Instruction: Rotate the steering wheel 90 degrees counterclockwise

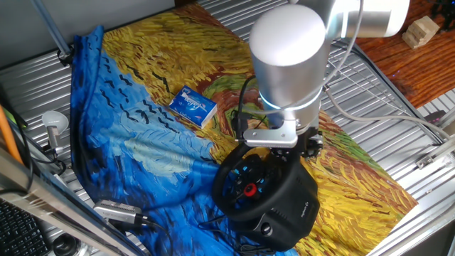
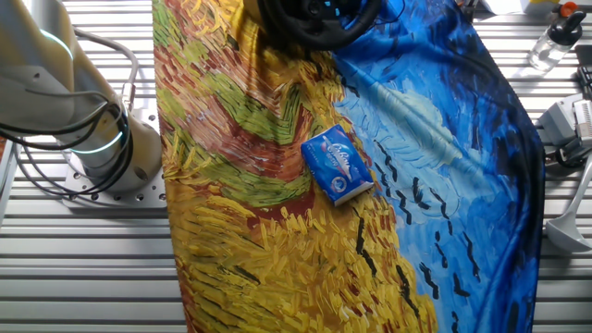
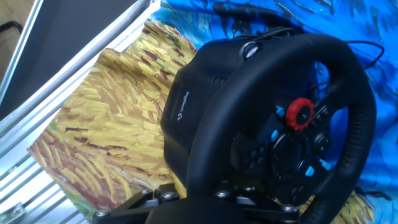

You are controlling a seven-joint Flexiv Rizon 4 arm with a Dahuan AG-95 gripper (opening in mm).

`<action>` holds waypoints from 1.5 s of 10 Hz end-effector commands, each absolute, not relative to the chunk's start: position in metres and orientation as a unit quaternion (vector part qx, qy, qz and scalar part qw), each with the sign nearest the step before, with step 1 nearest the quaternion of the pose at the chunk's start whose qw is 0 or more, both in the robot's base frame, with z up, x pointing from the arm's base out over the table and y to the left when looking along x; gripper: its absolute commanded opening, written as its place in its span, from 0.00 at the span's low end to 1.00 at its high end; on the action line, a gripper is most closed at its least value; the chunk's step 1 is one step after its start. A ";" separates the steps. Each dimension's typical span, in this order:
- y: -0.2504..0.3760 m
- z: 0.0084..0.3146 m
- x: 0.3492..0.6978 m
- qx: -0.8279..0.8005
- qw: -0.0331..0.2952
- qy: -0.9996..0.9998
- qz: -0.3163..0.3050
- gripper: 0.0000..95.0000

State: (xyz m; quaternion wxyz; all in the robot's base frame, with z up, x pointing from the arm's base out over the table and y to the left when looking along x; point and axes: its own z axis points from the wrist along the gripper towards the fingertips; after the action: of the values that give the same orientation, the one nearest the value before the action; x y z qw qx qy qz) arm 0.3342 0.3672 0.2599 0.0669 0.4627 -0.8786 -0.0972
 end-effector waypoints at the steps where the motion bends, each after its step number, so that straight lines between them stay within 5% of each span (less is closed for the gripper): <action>1: 0.367 0.260 0.333 0.466 0.063 -0.878 -0.091 0.60; 4: 0.369 0.254 0.334 0.464 0.053 -0.879 -0.093 0.60; 5: 0.369 0.254 0.334 0.463 0.052 -0.880 -0.093 0.40; 6: 0.369 0.253 0.334 0.463 0.052 -0.880 -0.092 0.40; 8: 0.367 0.252 0.334 0.465 0.051 -0.879 -0.090 0.00; 15: 0.358 0.246 0.331 0.500 0.033 -0.862 -0.075 0.00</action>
State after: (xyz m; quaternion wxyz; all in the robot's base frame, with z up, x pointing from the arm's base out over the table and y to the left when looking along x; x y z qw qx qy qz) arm 0.3301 0.3575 0.2473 0.0333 0.5005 -0.8619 -0.0743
